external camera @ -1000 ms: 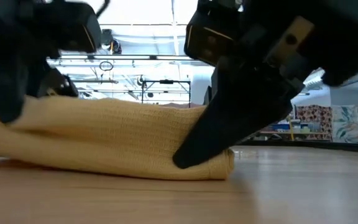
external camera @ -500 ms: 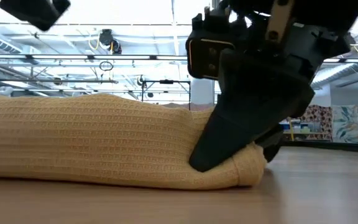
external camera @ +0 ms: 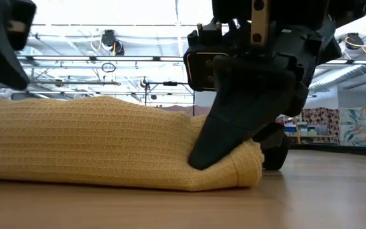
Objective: Roll towel
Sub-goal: Roll the yellow towel
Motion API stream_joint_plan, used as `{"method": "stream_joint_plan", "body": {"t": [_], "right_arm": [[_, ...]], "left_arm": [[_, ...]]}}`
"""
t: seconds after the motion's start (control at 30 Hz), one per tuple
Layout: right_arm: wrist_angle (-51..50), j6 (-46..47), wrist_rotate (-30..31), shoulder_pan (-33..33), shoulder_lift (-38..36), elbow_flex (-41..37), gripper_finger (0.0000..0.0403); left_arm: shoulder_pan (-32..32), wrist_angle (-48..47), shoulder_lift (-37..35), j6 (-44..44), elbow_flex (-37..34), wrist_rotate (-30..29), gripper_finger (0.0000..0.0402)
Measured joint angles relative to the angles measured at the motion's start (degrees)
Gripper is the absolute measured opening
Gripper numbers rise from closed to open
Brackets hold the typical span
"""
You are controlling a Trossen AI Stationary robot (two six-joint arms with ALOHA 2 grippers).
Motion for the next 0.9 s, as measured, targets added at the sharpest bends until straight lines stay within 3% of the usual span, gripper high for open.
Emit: {"method": "stream_joint_plan", "body": {"t": [0.13,0.23,0.6,0.77,0.9], "right_arm": [[-0.1,0.2,0.0,-0.3,0.0,0.0,0.0024],[-0.2,0.5,0.0,-0.5,0.0,0.0,0.0024],[-0.3,0.8,-0.5,-0.7,0.1,0.0,0.0024],[-0.3,0.7,-0.7,-0.7,0.1,0.0,0.0024],[-0.3,0.6,-0.8,-0.7,0.1,-0.1,0.0024]], "left_arm": [[-2.1,1.8,0.0,1.2,0.0,-4.0,0.0244],[-2.9,0.1,0.1,0.2,0.0,-2.9,0.0243],[-2.8,-15.9,0.9,-13.5,0.1,-1.7,0.0207],[-2.7,-16.4,0.9,-14.5,0.1,-1.7,0.0235],[-2.7,-13.7,0.9,-15.1,0.1,-1.7,0.0285]]}}
